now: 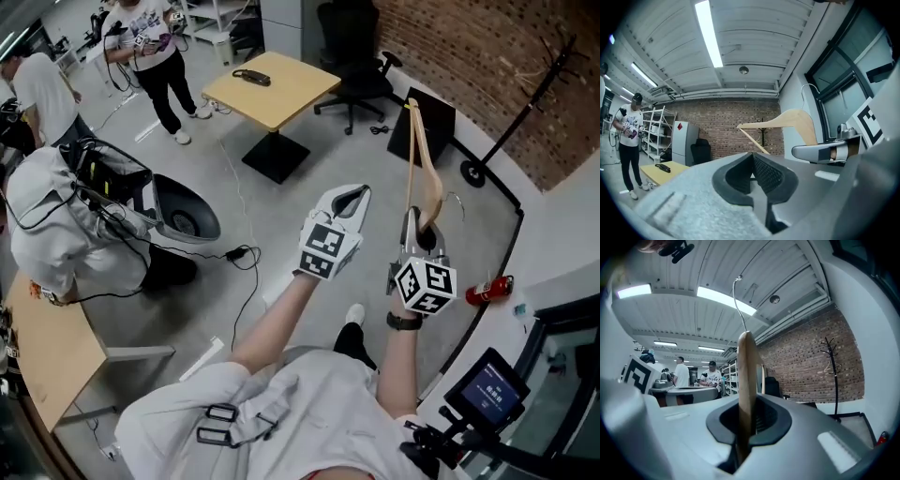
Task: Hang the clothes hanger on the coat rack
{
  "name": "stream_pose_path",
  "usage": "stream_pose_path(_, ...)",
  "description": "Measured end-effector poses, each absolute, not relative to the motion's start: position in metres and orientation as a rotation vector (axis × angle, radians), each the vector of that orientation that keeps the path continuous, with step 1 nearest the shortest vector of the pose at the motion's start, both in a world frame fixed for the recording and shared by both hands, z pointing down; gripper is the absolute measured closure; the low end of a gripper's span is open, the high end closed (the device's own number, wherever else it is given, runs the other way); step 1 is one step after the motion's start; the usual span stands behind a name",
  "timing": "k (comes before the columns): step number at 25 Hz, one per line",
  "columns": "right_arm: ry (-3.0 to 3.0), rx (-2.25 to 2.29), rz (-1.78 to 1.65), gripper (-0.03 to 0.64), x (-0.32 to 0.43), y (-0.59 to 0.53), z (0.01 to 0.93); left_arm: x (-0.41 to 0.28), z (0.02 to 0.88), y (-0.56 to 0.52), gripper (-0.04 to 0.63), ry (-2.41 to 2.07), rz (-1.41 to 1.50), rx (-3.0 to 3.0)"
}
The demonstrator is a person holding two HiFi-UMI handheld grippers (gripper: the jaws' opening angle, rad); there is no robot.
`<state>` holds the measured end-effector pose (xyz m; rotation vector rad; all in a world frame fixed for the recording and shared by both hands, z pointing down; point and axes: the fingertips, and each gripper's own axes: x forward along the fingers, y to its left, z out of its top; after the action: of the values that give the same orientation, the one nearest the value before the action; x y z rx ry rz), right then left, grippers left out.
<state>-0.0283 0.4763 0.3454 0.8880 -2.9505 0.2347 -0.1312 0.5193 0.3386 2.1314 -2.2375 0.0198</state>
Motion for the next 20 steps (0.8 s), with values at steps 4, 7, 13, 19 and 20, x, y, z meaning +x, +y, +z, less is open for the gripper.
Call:
stream_pose_path(4, -2.985, 0.78, 0.261, 0.615, -0.056, 0.417, 0.356, -0.15, 0.344, 0.462, 0.596, -2.297, 0.016, 2.07)
stream_pose_path(7, -3.007, 0.714, 0.243, 0.615, -0.079, 0.363, 0.351, -0.161, 0.339, 0.406, 0.596, -2.315, -0.017, 2.055)
stream_pose_path(13, -3.055, 0.743, 0.185, 0.615, -0.109, 0.294, 0.35, -0.192, 0.339, 0.339, 0.595, -2.374, -0.03, 2.055)
stream_pose_path(19, -2.998, 0.8, 0.317, 0.615, -0.128, 0.207, 0.393, -0.214, 0.384, 0.263, 0.595, -2.305, 0.066, 2.049)
stream_pose_path(20, -2.989, 0.804, 0.325, 0.615, -0.137, 0.196, 0.402, -0.227, 0.39, 0.251, 0.595, -2.302, 0.058, 2.045)
